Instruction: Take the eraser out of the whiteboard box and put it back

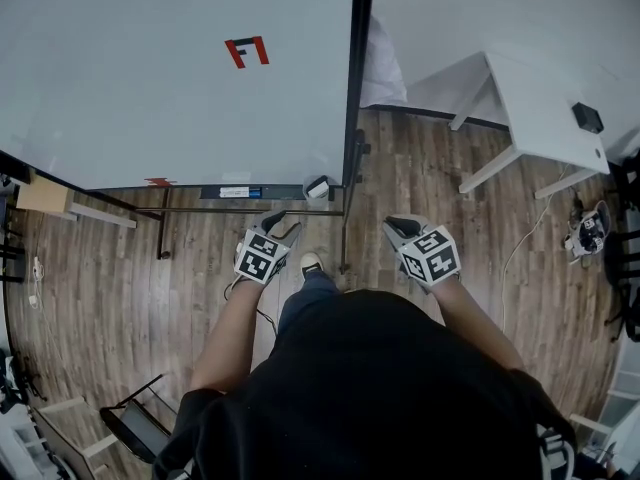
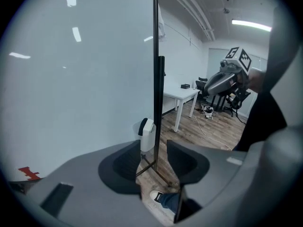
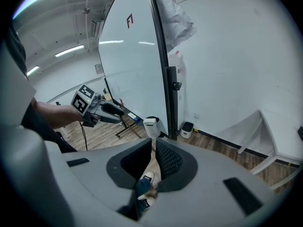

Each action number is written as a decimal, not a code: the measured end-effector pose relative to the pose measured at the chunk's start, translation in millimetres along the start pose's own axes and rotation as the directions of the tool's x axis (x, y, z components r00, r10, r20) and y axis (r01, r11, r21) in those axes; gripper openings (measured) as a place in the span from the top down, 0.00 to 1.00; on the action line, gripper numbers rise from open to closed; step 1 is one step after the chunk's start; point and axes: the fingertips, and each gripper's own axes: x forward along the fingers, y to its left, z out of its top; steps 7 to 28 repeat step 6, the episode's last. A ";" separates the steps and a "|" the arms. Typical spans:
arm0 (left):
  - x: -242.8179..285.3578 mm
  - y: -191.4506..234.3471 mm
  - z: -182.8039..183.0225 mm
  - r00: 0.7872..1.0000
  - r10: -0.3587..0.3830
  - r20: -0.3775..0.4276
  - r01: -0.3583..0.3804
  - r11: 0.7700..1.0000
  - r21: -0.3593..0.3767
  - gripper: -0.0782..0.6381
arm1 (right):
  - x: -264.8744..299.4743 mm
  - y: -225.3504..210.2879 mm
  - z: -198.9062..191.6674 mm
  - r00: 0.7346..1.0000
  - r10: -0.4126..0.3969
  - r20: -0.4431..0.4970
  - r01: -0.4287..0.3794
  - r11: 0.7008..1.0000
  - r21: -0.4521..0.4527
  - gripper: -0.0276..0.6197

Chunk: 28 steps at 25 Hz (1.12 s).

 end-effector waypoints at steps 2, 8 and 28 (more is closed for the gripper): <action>-5.1 -1.1 -5.1 1.000 0.012 0.002 -0.012 1.000 -0.010 0.65 | -1.4 1.3 0.0 1.000 0.002 0.002 -0.002 1.000 -0.003 0.92; -16.0 -5.2 -16.9 1.000 0.031 0.002 -0.031 0.999 -0.031 0.65 | -5.5 4.8 -1.2 1.000 0.005 0.006 -0.005 1.000 -0.005 0.92; -16.0 -5.2 -16.9 1.000 0.031 0.002 -0.031 0.999 -0.031 0.65 | -5.5 4.8 -1.2 1.000 0.005 0.006 -0.005 1.000 -0.005 0.92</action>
